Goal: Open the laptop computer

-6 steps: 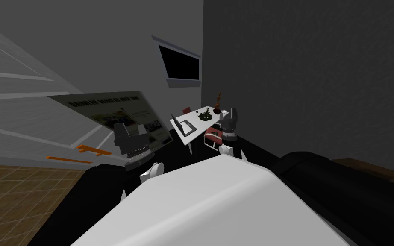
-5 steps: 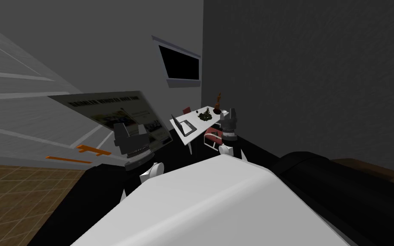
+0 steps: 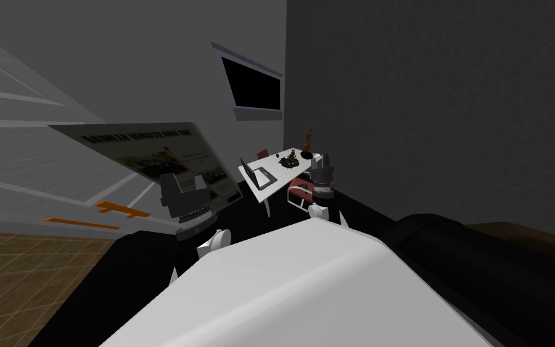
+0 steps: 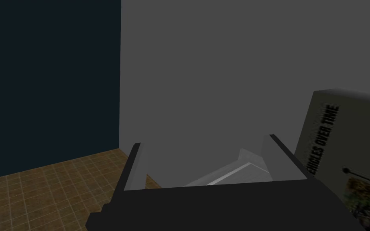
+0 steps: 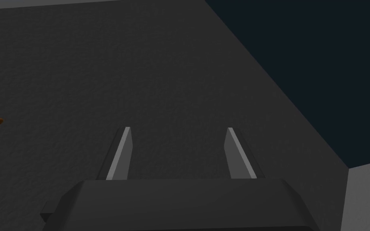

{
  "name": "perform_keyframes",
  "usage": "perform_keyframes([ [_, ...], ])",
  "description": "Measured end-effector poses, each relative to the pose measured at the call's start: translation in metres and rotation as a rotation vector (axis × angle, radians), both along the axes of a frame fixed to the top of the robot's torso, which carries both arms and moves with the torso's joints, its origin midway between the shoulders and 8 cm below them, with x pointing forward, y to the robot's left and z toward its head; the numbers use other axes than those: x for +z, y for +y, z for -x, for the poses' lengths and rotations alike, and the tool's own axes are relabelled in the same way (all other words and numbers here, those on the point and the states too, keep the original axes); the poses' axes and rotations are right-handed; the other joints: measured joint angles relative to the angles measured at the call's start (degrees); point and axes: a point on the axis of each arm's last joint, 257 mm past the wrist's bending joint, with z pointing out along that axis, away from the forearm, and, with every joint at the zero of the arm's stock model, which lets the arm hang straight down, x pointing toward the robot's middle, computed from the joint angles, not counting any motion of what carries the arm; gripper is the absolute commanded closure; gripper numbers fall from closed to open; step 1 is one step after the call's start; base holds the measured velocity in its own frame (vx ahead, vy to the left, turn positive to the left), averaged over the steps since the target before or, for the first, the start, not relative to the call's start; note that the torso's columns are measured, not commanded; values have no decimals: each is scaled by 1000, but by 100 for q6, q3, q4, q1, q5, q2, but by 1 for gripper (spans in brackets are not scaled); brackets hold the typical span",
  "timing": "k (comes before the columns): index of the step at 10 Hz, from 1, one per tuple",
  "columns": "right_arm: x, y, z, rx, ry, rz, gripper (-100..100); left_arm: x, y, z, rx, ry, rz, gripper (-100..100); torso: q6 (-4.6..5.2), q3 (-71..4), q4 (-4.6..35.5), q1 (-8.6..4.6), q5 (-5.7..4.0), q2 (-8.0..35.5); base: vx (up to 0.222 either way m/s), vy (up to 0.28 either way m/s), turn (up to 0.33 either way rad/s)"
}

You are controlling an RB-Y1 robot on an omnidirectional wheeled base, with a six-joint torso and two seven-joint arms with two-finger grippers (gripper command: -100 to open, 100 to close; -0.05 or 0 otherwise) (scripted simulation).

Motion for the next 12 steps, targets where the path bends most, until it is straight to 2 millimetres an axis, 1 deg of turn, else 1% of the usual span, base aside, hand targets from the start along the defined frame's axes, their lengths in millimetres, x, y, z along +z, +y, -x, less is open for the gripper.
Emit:
perform_keyframes([
  [3, 0, 0, 0, 0, 0, 0, 0, 0, 0, 0, 0, 0, 0, 0, 0, -2537, 1269, 0, 0, 1270, 0, 0, 0],
  [4, 0, 0, 0, 0, 0, 0, 0, 0, 0, 0, 0, 0, 0, -100, 0, -3383, 1692, 0, 0, 1693, 11, -5, 24],
  [5, 0, 0, 0, 0, 0, 0, 0, -1, -2, -2, -8, 8, -16, -100, 0, -3778, 1880, 0, 0, 1884, 13, -10, 36],
  [6, 0, 0, 0, 0, 1, 0, 0, -4, -5, -5, -18, 21, -38, -100, 0, -3891, 1936, 0, 0, 1936, 15, -13, 40],
  [8, 0, 0, 0, 0, 1, 0, 0, -11, -13, -14, -36, 53, -79, -100, 0, -3923, 1957, -3, -1, 1953, 27, -23, 53],
  [10, 0, 0, 0, 0, 1, 0, 0, -21, -17, -23, -48, 94, -118, -100, 0, -3922, 1959, -2, -1, 1957, 37, -31, 74],
  [12, 0, 0, 0, 0, 1, 0, 0, -32, -21, -37, -54, 143, -151, -100, 0, -3922, 1959, -2, 0, 1957, 44, -38, 87],
])
